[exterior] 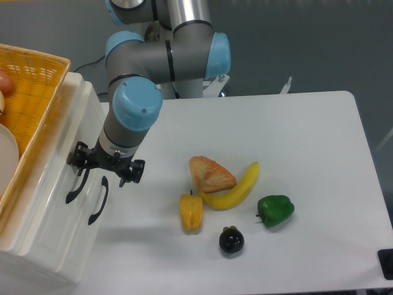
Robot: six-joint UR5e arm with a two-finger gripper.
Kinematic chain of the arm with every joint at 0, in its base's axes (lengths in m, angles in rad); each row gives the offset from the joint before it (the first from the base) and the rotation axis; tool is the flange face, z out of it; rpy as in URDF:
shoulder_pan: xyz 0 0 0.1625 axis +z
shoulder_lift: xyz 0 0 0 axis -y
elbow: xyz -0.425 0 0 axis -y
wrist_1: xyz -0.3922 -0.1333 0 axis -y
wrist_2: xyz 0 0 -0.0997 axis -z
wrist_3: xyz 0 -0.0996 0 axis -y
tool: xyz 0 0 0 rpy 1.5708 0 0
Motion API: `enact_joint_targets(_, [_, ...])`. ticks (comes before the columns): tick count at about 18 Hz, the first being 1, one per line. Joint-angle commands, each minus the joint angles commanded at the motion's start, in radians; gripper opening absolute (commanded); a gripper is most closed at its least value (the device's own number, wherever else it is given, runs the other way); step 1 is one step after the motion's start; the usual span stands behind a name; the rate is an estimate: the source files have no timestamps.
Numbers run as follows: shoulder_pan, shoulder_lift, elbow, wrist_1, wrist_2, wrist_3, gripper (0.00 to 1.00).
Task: Slide open the top white drawer
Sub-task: 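Lower the gripper onto the black handle of the upper drawer and grasp it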
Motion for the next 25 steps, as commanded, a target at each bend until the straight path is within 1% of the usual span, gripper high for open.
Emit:
enact_joint_targets(5, [0.000,0.000,0.000,0.003,0.000,0.012,0.88])
enact_joint_targets(7, [0.000,0.002,-0.002,0.020,0.000,0.014,0.84])
enact_joint_targets(10, [0.002,0.005,-0.003,0.034,0.000,0.014,0.74])
enact_joint_targets(13, [0.002,0.009,-0.006,0.054,-0.002,0.015,0.70])
enact_joint_targets(18, [0.002,0.011,-0.006,0.054,-0.002,0.014,0.67])
enact_joint_targets(25, [0.002,0.012,-0.009,0.054,-0.002,0.020,0.55])
